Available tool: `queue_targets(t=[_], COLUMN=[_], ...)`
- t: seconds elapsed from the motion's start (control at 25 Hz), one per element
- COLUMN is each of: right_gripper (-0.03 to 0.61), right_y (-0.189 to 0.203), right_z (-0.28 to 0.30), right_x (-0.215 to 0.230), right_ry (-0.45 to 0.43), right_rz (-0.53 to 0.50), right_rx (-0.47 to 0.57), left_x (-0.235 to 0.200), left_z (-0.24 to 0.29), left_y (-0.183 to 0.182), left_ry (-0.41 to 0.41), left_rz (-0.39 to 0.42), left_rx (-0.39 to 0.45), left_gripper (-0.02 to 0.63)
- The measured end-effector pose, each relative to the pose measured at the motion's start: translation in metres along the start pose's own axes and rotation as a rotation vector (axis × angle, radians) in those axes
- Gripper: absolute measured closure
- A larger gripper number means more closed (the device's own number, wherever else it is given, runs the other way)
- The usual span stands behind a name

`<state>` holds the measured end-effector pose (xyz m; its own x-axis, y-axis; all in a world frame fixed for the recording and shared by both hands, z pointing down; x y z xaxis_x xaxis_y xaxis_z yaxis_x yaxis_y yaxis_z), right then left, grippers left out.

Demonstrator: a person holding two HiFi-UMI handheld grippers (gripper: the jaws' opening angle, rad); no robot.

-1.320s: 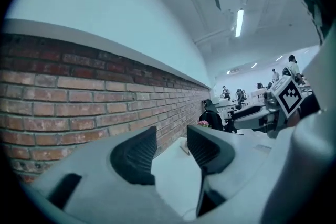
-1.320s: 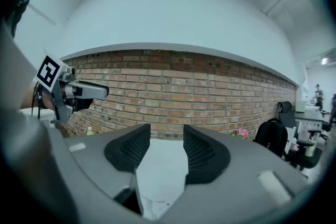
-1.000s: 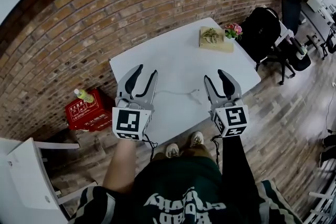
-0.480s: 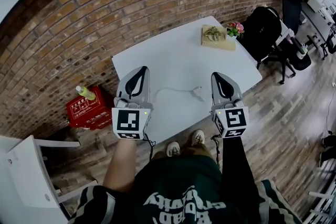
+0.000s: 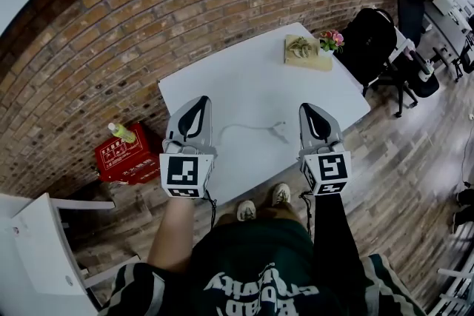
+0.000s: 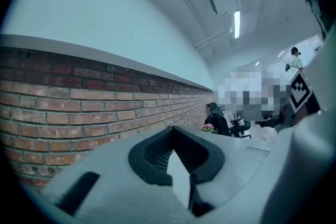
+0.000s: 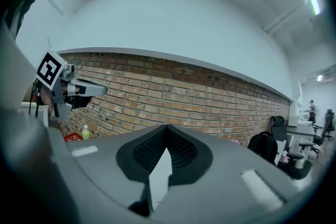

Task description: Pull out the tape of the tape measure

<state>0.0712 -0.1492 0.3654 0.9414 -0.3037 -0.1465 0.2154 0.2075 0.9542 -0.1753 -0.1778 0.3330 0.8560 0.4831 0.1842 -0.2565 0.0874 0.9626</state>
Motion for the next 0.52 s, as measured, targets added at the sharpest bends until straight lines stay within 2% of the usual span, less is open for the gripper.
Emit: queue_targets(t=[0.52], right_gripper=[0.566], right_y=[-0.0005], right_z=[0.0045], right_x=[0.0059], right_ry=[-0.001], right_rz=[-0.003], right_rx=[0.002], left_x=[0.0011], left_z=[0.0077], left_y=[-0.0008], left_ry=[-0.001], left_rz=[-0.001], left_rx=[-0.012], left_gripper=[0.606])
Point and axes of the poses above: the fingertips, and each gripper's own axes: z forward along the fingers, x to its right, y out of its underside, the point moved 5 cm from there along -z, backward along the fingers, and after that the axes turned 11 degrees about -x, right-handed, at the moved point
